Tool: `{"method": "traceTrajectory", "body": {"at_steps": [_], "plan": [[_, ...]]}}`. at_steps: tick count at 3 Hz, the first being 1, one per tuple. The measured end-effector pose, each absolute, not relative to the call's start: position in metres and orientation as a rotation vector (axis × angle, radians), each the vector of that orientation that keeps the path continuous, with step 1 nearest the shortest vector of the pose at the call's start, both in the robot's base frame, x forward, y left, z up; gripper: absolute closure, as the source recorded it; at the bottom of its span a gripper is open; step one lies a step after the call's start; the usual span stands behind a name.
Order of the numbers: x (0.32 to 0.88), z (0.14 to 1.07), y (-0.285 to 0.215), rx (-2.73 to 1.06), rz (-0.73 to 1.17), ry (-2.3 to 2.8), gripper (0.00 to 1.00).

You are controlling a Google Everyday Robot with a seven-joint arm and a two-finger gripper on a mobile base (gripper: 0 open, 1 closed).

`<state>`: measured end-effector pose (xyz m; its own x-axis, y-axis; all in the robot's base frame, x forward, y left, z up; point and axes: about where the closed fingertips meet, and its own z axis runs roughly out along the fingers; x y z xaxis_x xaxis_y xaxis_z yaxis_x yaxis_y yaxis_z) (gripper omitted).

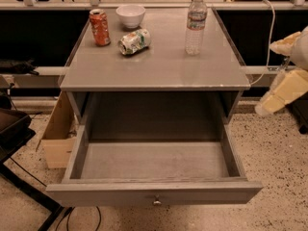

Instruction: Place water bottle into top drawer

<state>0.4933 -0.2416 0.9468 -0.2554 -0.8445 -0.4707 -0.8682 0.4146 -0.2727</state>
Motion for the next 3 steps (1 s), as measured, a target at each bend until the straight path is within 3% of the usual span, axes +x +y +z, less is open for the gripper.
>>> {"method": "traceTrajectory", "body": {"at_steps": [1,3], "plan": [[0.531,0.923,-0.252,-1.277,0.167,1.996,0.0],[0.636,0.908,-0.263,-1.012,0.203,1.598,0.0]]}}
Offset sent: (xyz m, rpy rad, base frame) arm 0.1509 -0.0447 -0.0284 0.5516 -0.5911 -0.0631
